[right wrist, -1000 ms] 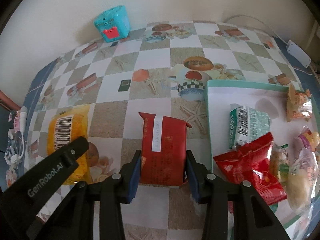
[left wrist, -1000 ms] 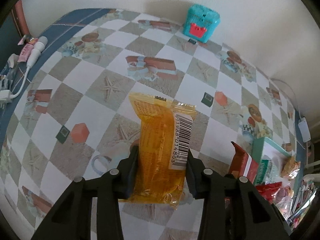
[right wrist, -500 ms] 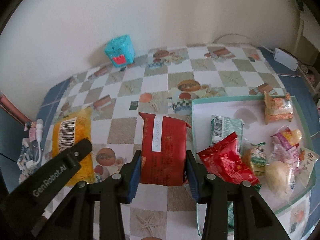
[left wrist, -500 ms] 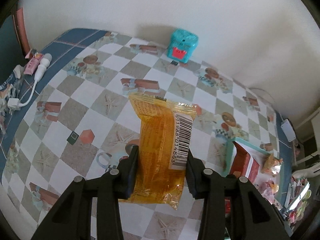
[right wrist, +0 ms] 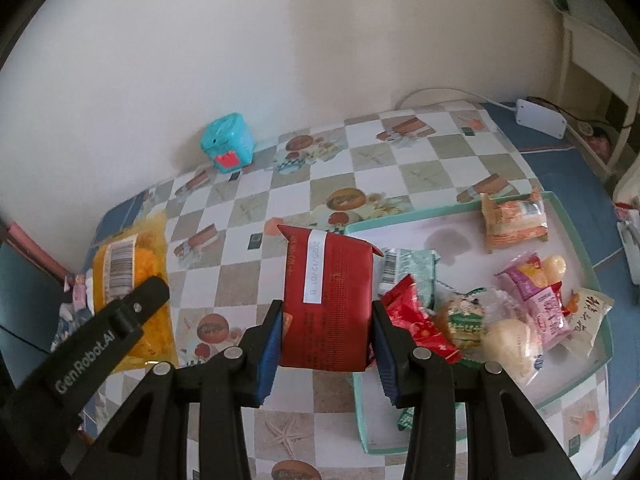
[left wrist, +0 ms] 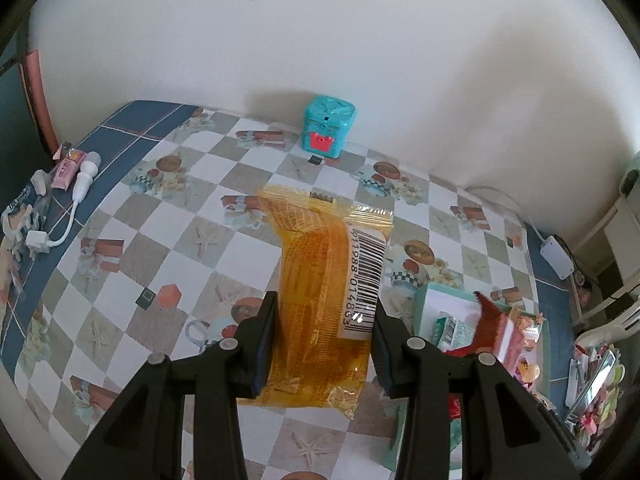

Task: Organize snacks
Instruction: 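Lift both items and carry them over the white tray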

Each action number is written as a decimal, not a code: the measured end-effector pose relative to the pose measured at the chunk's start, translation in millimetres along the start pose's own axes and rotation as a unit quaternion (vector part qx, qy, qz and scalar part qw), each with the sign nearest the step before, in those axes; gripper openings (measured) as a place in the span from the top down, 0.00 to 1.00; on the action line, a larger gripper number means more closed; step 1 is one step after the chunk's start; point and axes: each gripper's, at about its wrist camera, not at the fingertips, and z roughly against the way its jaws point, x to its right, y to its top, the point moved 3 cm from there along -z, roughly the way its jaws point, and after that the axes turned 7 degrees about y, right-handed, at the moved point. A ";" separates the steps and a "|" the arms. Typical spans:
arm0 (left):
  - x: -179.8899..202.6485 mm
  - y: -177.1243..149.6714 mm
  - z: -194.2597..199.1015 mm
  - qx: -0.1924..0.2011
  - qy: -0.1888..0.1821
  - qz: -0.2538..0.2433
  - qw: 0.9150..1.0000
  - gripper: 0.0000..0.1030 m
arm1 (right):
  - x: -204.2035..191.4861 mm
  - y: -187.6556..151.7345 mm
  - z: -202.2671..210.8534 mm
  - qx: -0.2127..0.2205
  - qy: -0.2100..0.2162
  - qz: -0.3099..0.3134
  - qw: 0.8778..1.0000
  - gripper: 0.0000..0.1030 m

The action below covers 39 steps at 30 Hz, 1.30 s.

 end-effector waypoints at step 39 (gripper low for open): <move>170.1 -65.1 2.8 -0.028 -0.073 -0.154 0.985 0.58 | 177.3 23.8 40.4 0.037 -0.043 -0.191 0.980 0.57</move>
